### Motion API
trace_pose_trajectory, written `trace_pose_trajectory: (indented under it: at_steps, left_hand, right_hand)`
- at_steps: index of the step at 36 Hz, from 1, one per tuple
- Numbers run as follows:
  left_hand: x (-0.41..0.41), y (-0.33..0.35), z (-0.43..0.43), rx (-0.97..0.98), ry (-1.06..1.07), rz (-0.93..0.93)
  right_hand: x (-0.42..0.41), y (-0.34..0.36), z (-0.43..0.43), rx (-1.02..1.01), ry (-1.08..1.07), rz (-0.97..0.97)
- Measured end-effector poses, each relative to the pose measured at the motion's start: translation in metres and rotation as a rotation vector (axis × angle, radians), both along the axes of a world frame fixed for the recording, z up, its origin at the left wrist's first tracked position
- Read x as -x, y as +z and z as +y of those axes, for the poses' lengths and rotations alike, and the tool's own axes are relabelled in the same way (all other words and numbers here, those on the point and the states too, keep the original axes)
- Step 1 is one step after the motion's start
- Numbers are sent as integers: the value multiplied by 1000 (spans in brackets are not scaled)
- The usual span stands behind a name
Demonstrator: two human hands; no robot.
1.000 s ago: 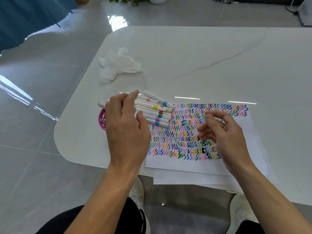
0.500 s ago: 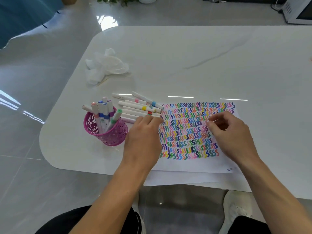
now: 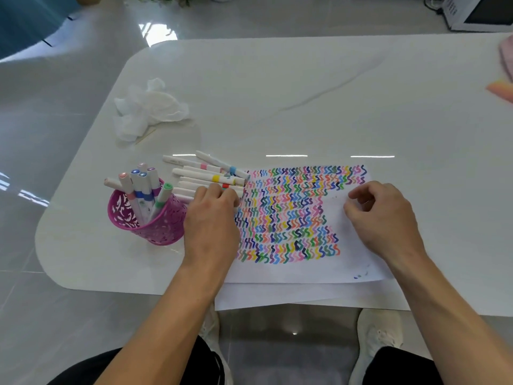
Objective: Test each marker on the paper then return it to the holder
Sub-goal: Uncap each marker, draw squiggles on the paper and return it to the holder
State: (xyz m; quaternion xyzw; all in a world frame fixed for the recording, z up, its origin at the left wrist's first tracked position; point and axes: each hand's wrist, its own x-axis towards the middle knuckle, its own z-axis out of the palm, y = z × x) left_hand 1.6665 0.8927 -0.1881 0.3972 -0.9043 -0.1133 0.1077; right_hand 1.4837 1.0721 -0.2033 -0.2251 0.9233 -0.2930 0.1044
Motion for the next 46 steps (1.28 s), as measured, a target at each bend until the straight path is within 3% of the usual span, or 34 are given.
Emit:
trace_pose_trajectory:
  at_steps: [8,15,22,30,39,46]
  left_hand:
    - [12,1,7,35,-83,101]
    - [23,13,21,33,-304,449]
    - [26,19,36,20,-470,597]
    - [29,14,43,-177,-435,743]
    - [31,10,50,-318,-283,652]
    - [30,6,49,-267,-388,281]
  right_hand:
    - [-1,-1,4,-22,16,-15]
    - [-2,2,4,24,34,12]
    - [-10,13,-2,193,186,56]
    - [-20,22,-2,294,431,-48]
    - [-20,25,1,208,446,-76]
    - [-17,21,6,89,502,47]
